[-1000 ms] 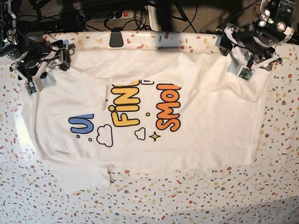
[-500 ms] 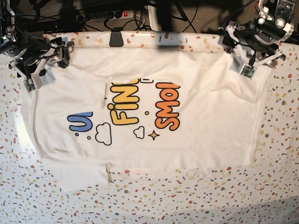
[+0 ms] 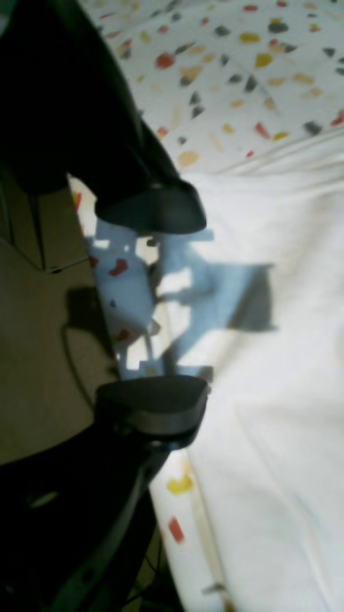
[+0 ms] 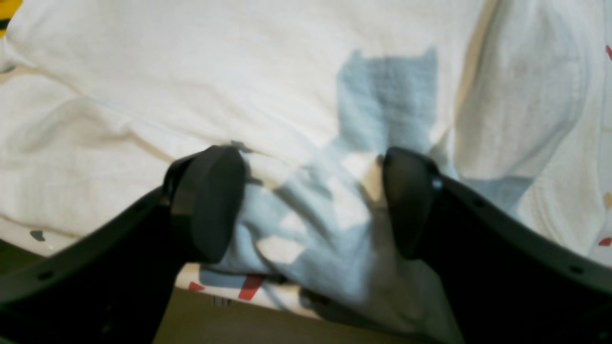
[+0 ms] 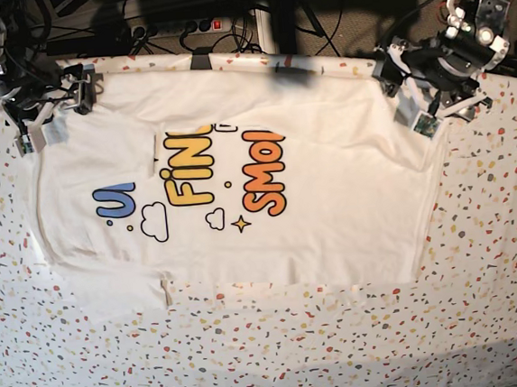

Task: Fold the T-shirt properly
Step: 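Drag the grasped shirt with both grippers toward the collar side, then release and move the left gripper along the side edge to the hem corner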

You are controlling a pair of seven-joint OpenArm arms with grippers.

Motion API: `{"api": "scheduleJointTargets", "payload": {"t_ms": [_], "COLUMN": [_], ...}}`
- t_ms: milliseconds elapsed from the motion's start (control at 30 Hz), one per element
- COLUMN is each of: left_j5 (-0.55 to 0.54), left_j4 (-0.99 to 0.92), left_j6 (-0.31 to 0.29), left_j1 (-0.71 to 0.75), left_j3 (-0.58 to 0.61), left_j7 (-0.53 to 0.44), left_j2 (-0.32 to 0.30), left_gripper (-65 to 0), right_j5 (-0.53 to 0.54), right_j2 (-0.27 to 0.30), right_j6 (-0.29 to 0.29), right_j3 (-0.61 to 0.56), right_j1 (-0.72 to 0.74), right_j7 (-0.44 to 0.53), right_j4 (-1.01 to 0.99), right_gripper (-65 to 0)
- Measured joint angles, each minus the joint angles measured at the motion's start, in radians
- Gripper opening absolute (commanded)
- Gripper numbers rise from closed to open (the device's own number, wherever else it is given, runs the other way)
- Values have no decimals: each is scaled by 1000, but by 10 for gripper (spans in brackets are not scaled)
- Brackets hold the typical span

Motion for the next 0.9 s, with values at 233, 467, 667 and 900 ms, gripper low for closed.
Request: {"api": "scheduleJointTargets", "payload": {"t_ms": [233,467,667,900], "left_j5": [109,151,180,280], "left_j4": [134,161,162,154], "left_j6": [49,48,92,92], "left_j1": [0,-41,-50,-90], "left_j3": [0,0,0,0], "left_j7": [-30,-145,-250,-389], "left_j2": [-3,-3,-2,79], "left_gripper": [-204,-204,-204,-204], "right_j5": [22,51,55,128], "right_j2": [0,-2,-4,-5], "right_j6": [0,-8,-8,-8], "right_j3": [0,-2,-5,-5], "right_j1": [18,104,174,245], "right_j7": [-3,-46,-57,6], "right_j4": [0,9,14,14], "right_gripper": [-180,-180,-180,-180]}}
